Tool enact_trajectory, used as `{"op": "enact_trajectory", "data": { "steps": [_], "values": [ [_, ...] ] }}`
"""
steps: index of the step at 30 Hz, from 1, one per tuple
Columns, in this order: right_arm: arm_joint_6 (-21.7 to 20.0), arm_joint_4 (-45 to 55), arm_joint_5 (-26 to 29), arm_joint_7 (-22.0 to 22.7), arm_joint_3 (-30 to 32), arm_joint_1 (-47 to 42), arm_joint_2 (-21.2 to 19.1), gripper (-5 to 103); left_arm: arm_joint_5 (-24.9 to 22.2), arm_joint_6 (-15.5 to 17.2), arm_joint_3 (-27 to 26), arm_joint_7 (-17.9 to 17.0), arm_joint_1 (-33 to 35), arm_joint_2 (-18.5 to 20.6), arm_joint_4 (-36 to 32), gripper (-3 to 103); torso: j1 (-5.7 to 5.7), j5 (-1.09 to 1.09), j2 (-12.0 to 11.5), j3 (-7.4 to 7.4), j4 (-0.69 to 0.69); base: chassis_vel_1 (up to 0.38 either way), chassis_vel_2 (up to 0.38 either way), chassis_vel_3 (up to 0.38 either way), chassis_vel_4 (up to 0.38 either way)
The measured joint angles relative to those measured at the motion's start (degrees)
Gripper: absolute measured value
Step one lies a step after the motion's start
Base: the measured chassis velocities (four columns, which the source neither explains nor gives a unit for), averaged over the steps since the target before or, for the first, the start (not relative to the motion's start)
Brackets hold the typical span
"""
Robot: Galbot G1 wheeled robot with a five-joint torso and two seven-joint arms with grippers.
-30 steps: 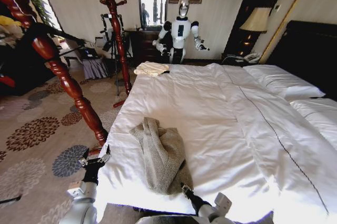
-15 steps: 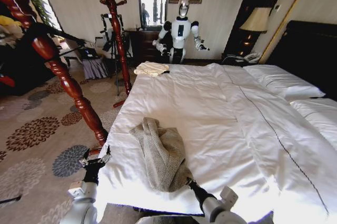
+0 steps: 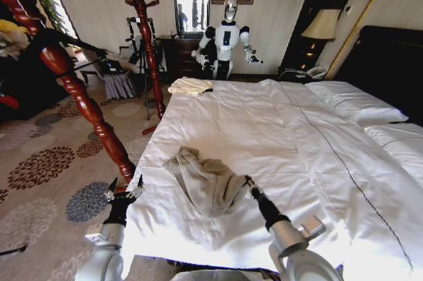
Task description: Pick up the clothes from the bed and hang them on the clothes hanger.
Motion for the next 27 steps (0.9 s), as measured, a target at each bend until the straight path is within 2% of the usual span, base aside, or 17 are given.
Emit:
{"op": "enact_trajectory", "data": {
  "steps": [1,4,5,8,10,12,14,15,17,19,21,23,25,27],
  "values": [
    [0.0,0.0,0.0,0.0,0.0,0.0,0.0,0,0.0,0.0,0.0,0.0,0.0,0.0,0.0,100,0.0,0.0,0.0,0.0,0.0,0.0,0.0,0.0,0.0],
    [1.5,0.0,3.0,-5.4,5.8,3.8,-1.7,0,-0.1,-0.6,0.2,0.5,-0.4,0.1,-0.4,100,0.0,0.0,0.0,0.0,0.0,0.0,0.0,0.0,0.0],
    [1.5,0.0,3.0,-5.4,5.8,3.8,-1.7,0,-0.1,-0.6,0.2,0.5,-0.4,0.1,-0.4,100,0.0,0.0,0.0,0.0,0.0,0.0,0.0,0.0,0.0],
    [2.7,0.0,4.9,-10.4,11.4,5.2,-4.0,0,0.0,-0.6,0.2,0.5,-0.4,0.2,-0.4,100,0.0,0.0,0.0,0.0,-0.01,0.0,0.0,0.0,0.0],
    [2.8,0.0,6.3,-10.6,13.3,6.0,-4.7,0,0.0,-0.6,0.2,0.5,-0.5,0.2,-0.4,100,0.0,0.0,0.0,0.0,-0.02,0.0,0.0,0.0,0.0],
    [2.7,0.0,11.0,-8.5,18.9,9.3,-6.7,0,0.0,-0.7,0.0,0.5,-0.5,0.3,-0.4,100,0.0,0.0,0.0,0.0,0.0,0.0,0.0,0.0,0.0],
    [2.3,0.0,17.8,-4.2,24.5,13.5,-9.4,0,-0.1,-0.7,-0.1,0.5,-0.7,0.5,-0.3,100,0.01,0.01,0.0,0.0,0.0,0.0,0.0,0.0,0.0],
    [2.3,0.0,17.8,-4.2,24.5,13.5,-9.4,0,-0.1,-0.7,-0.1,0.5,-0.7,0.5,-0.3,100,0.01,0.01,0.0,0.0,0.0,0.0,0.0,0.0,0.0],
    [2.0,0.0,22.0,-1.6,28.7,16.3,-12.2,0,-0.2,-0.7,-0.1,0.5,-0.8,0.6,-0.3,100,0.01,-0.01,0.0,0.0,0.01,0.0,0.0,0.0,0.0],
    [1.6,0.0,22.6,-0.7,30.2,16.9,-13.7,0,-0.2,-0.8,-0.1,0.5,-0.9,0.6,-0.3,100,0.0,-0.03,0.0,0.0,0.0,0.0,0.0,0.0,0.0],
    [0.3,0.0,20.3,1.6,29.6,16.4,-14.0,0,-0.3,-0.9,0.0,0.5,-1.1,0.6,-0.1,100,0.0,-0.03,0.0,-0.01,-0.01,0.0,0.0,0.0,0.0],
    [-0.5,0.0,18.3,3.1,28.2,15.8,-13.5,0,-0.3,-0.9,0.2,0.5,-1.3,0.6,0.1,100,0.0,-0.02,0.0,-0.01,-0.01,0.0,0.0,0.0,0.0],
    [-2.4,0.0,13.7,5.3,24.0,14.7,-11.4,0,-0.3,-1.0,0.9,0.6,-2.0,0.8,0.6,100,0.0,0.02,0.0,0.0,-0.02,0.0,0.0,0.0,0.0],
    [-3.1,0.0,12.6,5.8,22.3,14.7,-10.4,0,-0.7,-1.0,1.5,0.9,-2.4,1.1,0.8,100,0.0,0.0,0.0,0.0,-0.02,0.0,0.0,0.0,0.0]
  ]
}}
